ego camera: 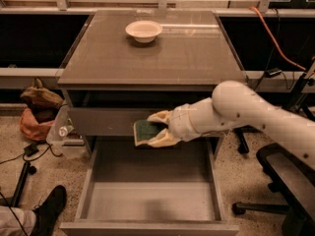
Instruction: Place sponge into middle drawer
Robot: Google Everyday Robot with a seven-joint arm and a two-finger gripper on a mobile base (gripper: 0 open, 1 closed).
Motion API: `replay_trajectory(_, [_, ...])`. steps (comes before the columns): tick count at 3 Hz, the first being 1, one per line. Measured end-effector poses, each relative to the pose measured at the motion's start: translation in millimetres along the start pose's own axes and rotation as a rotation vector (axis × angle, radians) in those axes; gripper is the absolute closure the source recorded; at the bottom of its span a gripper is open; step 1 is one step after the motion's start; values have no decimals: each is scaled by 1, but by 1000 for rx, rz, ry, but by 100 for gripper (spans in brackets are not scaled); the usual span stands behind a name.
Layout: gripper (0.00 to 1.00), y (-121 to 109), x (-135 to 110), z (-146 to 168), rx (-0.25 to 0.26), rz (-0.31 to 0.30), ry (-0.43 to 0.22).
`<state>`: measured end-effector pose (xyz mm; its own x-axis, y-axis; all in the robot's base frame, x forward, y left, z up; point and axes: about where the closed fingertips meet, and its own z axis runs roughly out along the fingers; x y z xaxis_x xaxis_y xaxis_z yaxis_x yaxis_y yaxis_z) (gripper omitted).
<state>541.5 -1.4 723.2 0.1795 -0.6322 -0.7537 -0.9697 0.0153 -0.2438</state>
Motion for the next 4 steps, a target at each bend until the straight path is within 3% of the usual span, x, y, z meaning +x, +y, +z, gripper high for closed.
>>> replay_trajectory(1, [100,3,42,75,11,-16,15])
replay_trajectory(2, [100,7,68,132,-18,-26,16])
replay_trajectory(3, [100,7,68,133,-18,-26,16])
replay_trajectory(4, [100,25,85,165,-51,15,-27])
